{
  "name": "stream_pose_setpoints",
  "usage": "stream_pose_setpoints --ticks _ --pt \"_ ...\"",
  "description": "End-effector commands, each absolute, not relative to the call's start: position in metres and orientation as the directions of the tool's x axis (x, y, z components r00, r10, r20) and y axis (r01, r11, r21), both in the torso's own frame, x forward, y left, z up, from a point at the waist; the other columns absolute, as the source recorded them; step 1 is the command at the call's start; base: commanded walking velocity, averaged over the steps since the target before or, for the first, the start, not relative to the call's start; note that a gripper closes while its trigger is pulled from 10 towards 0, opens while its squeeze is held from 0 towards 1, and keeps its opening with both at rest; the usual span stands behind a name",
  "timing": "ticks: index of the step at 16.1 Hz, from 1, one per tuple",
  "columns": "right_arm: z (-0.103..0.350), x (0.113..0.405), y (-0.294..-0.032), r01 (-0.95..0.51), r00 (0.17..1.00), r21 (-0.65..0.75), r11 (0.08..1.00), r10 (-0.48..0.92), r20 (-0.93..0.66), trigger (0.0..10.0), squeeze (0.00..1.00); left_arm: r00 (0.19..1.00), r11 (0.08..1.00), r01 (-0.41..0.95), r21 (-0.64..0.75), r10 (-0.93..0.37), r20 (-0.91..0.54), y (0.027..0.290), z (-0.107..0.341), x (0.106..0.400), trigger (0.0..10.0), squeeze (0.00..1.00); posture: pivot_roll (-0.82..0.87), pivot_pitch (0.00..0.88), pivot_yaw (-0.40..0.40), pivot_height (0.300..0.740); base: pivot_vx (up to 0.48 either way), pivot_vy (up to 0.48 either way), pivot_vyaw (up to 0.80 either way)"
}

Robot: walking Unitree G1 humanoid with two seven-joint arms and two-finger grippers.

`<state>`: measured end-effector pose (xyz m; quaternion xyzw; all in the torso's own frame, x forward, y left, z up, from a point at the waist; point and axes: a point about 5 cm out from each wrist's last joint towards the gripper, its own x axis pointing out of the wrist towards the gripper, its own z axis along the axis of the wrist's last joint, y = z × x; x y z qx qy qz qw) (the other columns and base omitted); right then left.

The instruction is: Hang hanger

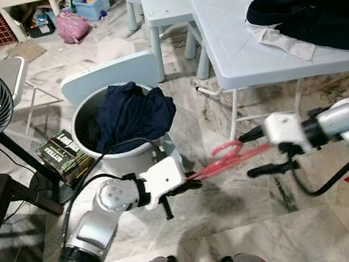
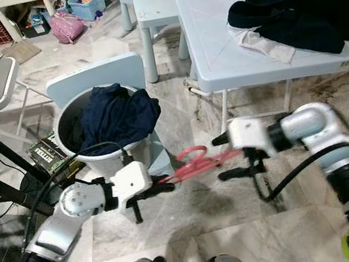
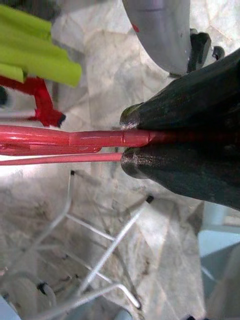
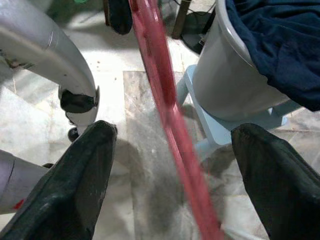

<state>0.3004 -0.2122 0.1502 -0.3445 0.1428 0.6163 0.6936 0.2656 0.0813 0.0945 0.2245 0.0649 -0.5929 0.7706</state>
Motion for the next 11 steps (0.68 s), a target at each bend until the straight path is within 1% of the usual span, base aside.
stream_pose_setpoints --ticks 1,4,6,11 --pt "0.149 0.301 -0.211 -0.948 0.204 -0.317 -0.01 0.747 -0.632 0.0 0.0 0.278 0.177 0.943 0.281 -0.883 -0.378 0.081 0.094 0.267 10.0 0.0 -0.03 0.118 0.036 0.74 0.0 0.0 0.0" --pt "0.145 0.3 -0.209 -0.942 0.185 -0.328 -0.065 0.715 -0.674 0.0 0.0 0.271 0.169 0.945 0.281 -0.885 -0.378 0.08 0.092 0.265 10.0 0.0 -0.03 0.122 0.04 0.74 0.0 0.0 0.0" --pt "0.147 0.302 -0.212 -0.938 0.187 -0.337 -0.085 0.693 -0.696 0.0 0.0 0.268 0.165 0.945 0.282 -0.885 -0.381 0.08 0.092 0.266 10.0 0.0 -0.03 0.123 0.039 0.74 0.0 0.0 0.0" --pt "0.153 0.308 -0.222 -0.913 0.23 -0.387 -0.127 0.623 -0.747 0.0 0.0 0.263 0.157 0.945 0.286 -0.886 -0.383 0.079 0.09 0.266 10.0 0.0 -0.04 0.123 0.04 0.74 0.0 0.0 0.0"
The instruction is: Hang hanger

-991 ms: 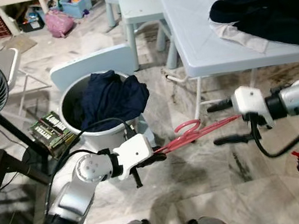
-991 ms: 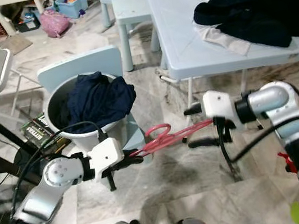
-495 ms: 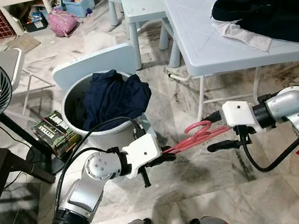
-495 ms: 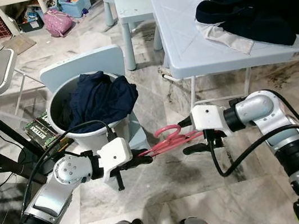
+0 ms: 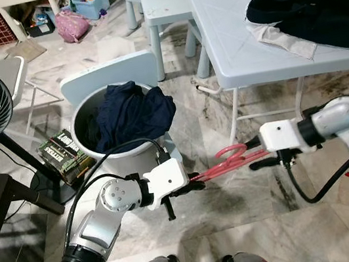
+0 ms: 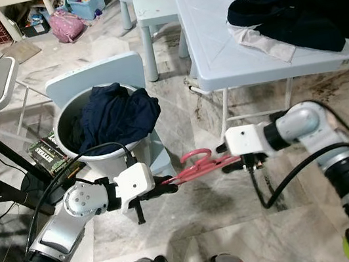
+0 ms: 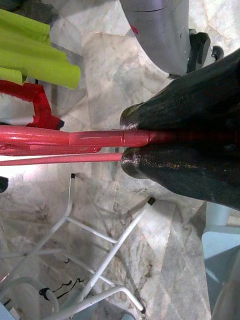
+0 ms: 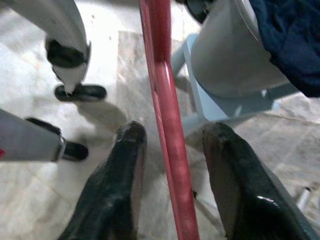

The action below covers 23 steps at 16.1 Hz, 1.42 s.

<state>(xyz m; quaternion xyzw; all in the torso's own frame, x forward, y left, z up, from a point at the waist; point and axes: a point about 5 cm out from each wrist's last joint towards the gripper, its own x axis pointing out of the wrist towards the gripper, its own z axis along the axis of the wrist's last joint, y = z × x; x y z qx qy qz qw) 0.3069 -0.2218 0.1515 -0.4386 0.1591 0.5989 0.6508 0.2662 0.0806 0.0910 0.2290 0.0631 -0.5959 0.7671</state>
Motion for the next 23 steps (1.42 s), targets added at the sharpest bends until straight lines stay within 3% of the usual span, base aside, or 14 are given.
stream_pose_setpoints --ticks 1,16,17,20,23 --pt "0.153 0.308 -0.224 -0.912 0.234 -0.389 -0.132 0.614 -0.754 0.0 0.0 0.262 0.155 0.946 0.286 -0.886 -0.383 0.078 0.09 0.265 10.0 0.0 -0.04 0.123 0.04 0.74 0.0 0.0 0.0" --pt "0.152 0.312 -0.235 -0.894 0.247 -0.403 -0.196 0.534 -0.809 0.0 0.0 0.258 0.147 0.947 0.286 -0.88 -0.4 0.078 0.084 0.265 10.0 0.0 -0.04 0.122 0.039 0.74 0.0 0.0 0.0" --pt "0.151 0.312 -0.235 -0.894 0.247 -0.403 -0.197 0.534 -0.809 0.0 0.0 0.263 0.156 0.947 0.28 -0.877 -0.402 0.079 0.084 0.265 10.0 1.0 -0.04 0.122 0.039 0.74 0.0 0.0 0.0" --pt "0.144 0.31 -0.238 -0.893 0.261 -0.409 -0.189 0.523 -0.812 0.0 0.0 0.305 0.19 0.933 0.306 -0.87 -0.388 0.081 0.084 0.269 10.0 1.0 -0.04 0.115 0.038 0.74 0.0 0.0 0.0" --pt "0.136 0.315 -0.248 -0.884 0.335 -0.439 -0.16 0.438 -0.834 0.0 0.0 0.361 0.184 0.877 0.444 -0.862 -0.357 0.08 0.095 0.275 10.0 1.0 -0.04 0.111 0.031 0.74 0.0 0.0 0.0"
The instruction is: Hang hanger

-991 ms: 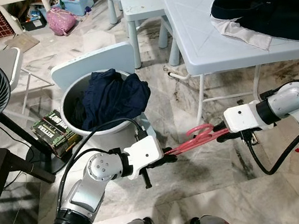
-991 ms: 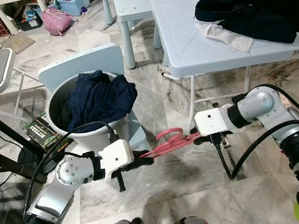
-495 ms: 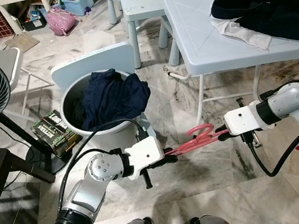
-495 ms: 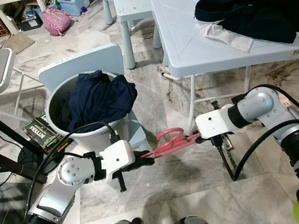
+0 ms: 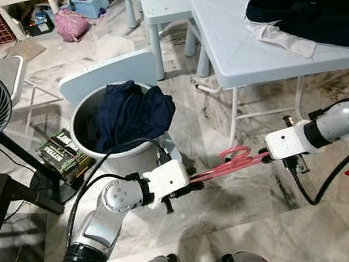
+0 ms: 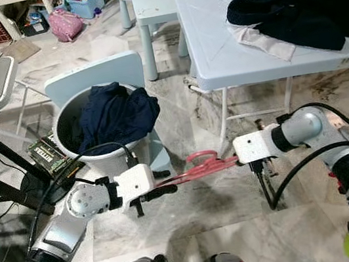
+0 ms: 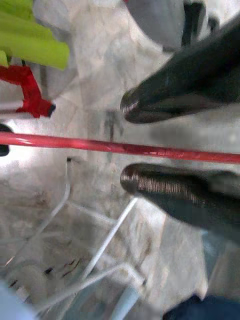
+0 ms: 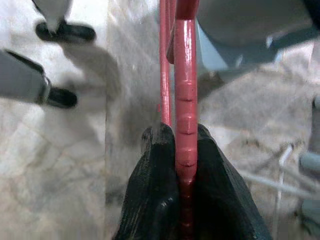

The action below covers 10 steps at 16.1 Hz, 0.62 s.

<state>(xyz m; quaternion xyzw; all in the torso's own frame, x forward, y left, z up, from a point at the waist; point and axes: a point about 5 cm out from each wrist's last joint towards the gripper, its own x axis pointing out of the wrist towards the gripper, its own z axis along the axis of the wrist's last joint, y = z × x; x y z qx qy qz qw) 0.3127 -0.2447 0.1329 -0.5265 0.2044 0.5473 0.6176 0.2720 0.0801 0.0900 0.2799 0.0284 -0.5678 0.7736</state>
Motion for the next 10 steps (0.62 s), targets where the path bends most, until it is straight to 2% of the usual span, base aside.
stream_pose_setpoints --ticks 1,4,6,9,10 --pt "0.133 0.315 -0.251 -0.886 0.346 -0.438 -0.152 0.411 -0.843 0.0 0.0 0.387 0.192 0.848 0.493 -0.861 -0.33 0.079 0.102 0.278 10.0 1.0 -0.03 0.109 0.029 0.74 0.0 0.0 0.0" --pt "0.129 0.317 -0.258 -0.884 0.375 -0.446 -0.138 0.358 -0.855 0.0 0.0 0.432 0.209 0.801 0.561 -0.851 -0.3 0.08 0.108 0.284 10.0 1.0 -0.03 0.103 0.022 0.74 0.0 0.0 0.0" --pt "0.127 0.319 -0.264 -0.876 0.421 -0.474 -0.088 0.341 -0.841 0.0 0.0 0.469 0.261 0.788 0.558 -0.841 -0.27 0.084 0.109 0.284 10.0 1.0 -0.04 0.101 0.02 0.74 0.0 0.0 0.0" --pt "0.119 0.317 -0.275 -0.837 0.535 -0.539 0.093 0.343 -0.772 0.0 0.0 0.638 0.484 0.699 0.526 -0.755 -0.153 0.1 0.113 0.286 10.0 1.0 -0.04 0.094 0.017 0.74 0.0 0.0 0.0" --pt "0.105 0.308 -0.281 -0.791 0.612 -0.547 0.275 0.353 -0.708 0.0 0.0 0.752 0.644 0.605 0.469 -0.655 -0.071 0.111 0.113 0.284 10.0 1.0 -0.03 0.093 0.013 0.74 0.0 0.0 0.0"
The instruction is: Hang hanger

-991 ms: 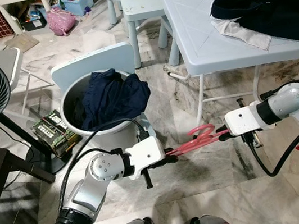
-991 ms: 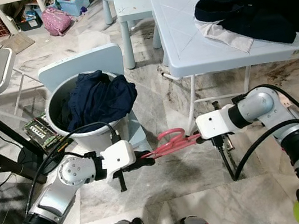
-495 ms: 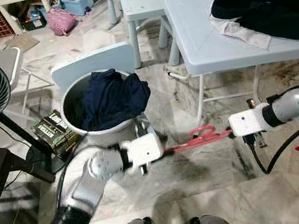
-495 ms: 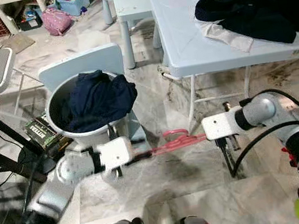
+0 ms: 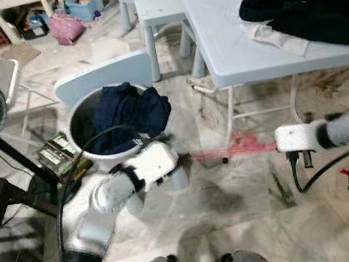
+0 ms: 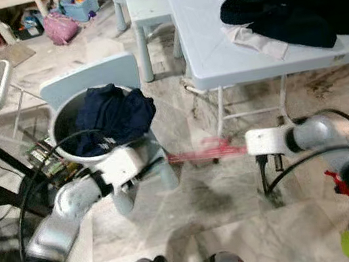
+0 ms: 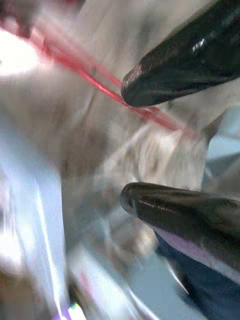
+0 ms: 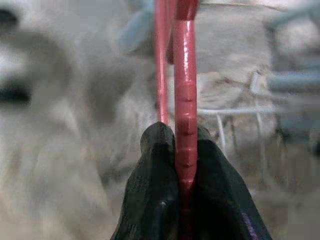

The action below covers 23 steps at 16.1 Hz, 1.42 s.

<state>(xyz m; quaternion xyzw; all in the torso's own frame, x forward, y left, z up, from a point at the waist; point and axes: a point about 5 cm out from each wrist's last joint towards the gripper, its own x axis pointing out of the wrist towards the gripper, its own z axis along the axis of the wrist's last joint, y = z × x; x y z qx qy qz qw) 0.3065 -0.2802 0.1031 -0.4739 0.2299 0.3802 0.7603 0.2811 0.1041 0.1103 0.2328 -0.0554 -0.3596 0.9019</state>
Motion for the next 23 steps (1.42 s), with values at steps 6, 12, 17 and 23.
stream_pose_setpoints --ticks 6,12,17,23 --pt "0.059 0.265 -0.277 -0.256 0.926 -0.316 0.913 0.138 -0.352 0.0 0.0 0.95 0.936 0.262 0.234 -0.293 0.11 0.13 0.121 0.271 10.0 1.0 -0.04 0.097 0.021 0.74 0.0 0.0 0.0" --pt "0.083 0.255 -0.251 0.187 0.975 -0.13 0.974 -0.2 -0.093 10.0 0.0 0.985 0.98 0.157 0.125 -0.165 0.057 0.134 0.116 0.272 10.0 0.0 -0.05 0.086 0.032 0.74 0.0 0.0 0.0" --pt "0.09 0.25 -0.255 0.263 0.957 -0.101 0.96 -0.273 -0.102 10.0 0.0 0.984 0.981 0.176 0.087 -0.178 0.021 0.129 0.112 0.268 10.0 0.0 -0.06 0.099 0.034 0.74 0.0 0.0 0.0" --pt "0.093 0.251 -0.243 0.254 0.958 -0.11 0.961 -0.265 -0.109 10.0 0.0 0.981 0.978 0.191 0.082 -0.193 0.015 0.128 0.114 0.267 10.0 0.0 -0.06 0.104 0.038 0.74 0.0 0.0 0.0"
